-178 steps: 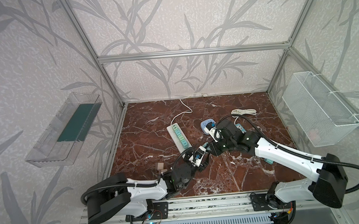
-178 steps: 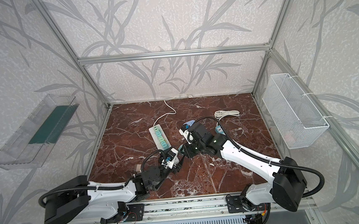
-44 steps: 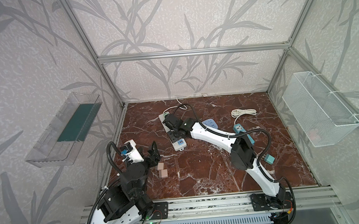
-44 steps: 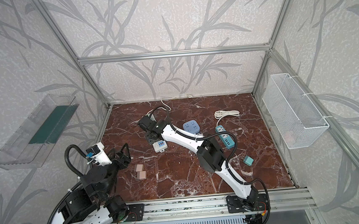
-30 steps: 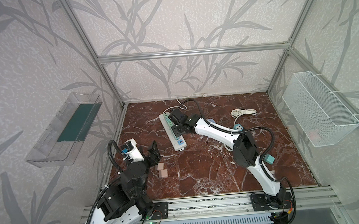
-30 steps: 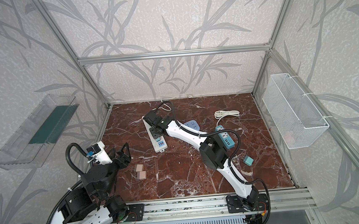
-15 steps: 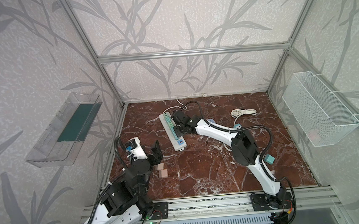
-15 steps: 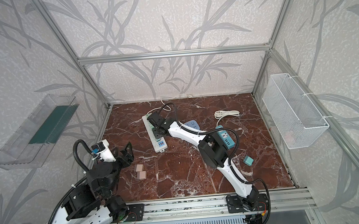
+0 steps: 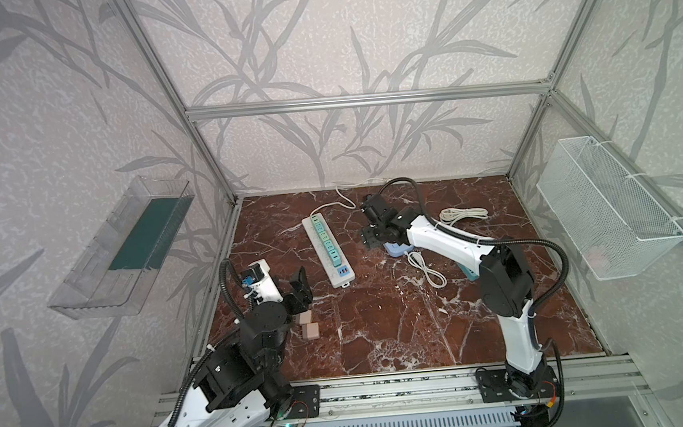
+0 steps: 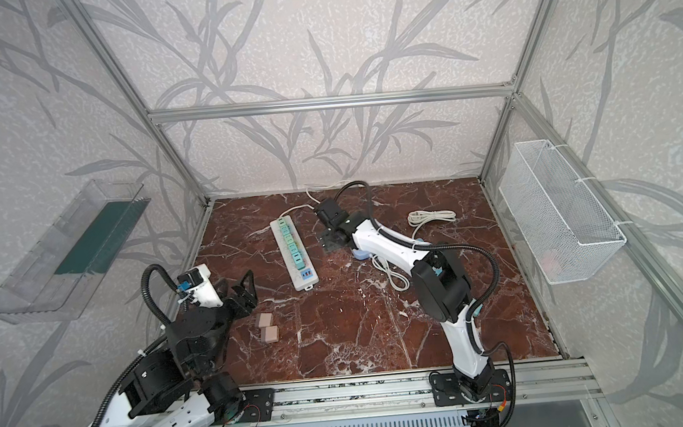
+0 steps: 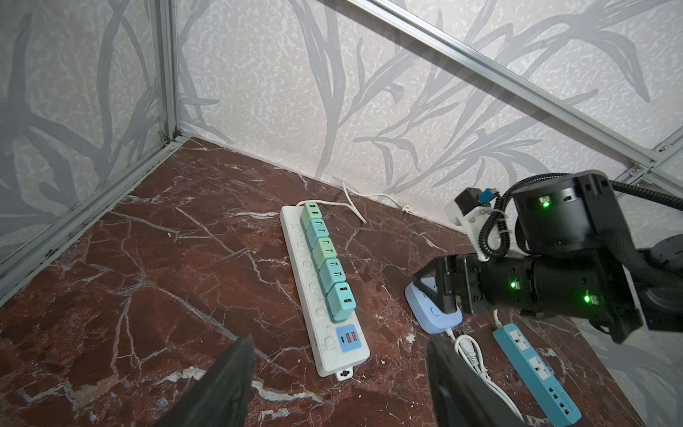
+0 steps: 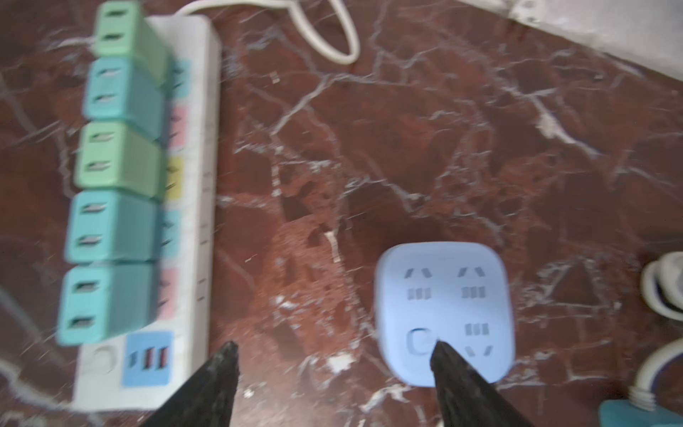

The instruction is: Insert the plug

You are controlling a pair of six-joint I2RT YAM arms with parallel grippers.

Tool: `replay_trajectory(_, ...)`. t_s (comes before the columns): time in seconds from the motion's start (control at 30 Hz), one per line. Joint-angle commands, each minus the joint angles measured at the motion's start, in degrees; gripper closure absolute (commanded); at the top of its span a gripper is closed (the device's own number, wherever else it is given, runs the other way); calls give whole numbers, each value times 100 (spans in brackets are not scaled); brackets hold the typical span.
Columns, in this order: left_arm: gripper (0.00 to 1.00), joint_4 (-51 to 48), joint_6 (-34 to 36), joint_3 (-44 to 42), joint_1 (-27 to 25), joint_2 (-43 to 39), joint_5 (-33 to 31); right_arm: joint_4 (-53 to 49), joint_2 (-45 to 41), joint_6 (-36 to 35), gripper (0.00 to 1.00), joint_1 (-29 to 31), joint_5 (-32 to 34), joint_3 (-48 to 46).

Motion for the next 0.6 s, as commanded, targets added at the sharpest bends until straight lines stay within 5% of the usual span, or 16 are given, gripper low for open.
replay_trajectory(0.0, 27, 133, 114, 159, 37, 220, 79, -404, 275, -11, 19, -531, -322, 146)
replay_trajectory(0.3, 27, 286, 219, 313, 52, 646, 244, -891, 1333, -128, 18, -1167, -1487, 1152)
replay_trajectory(0.57, 27, 317, 248, 395, 81, 819, 345, -1039, 1769, -381, 18, -1103, -2505, 1448)
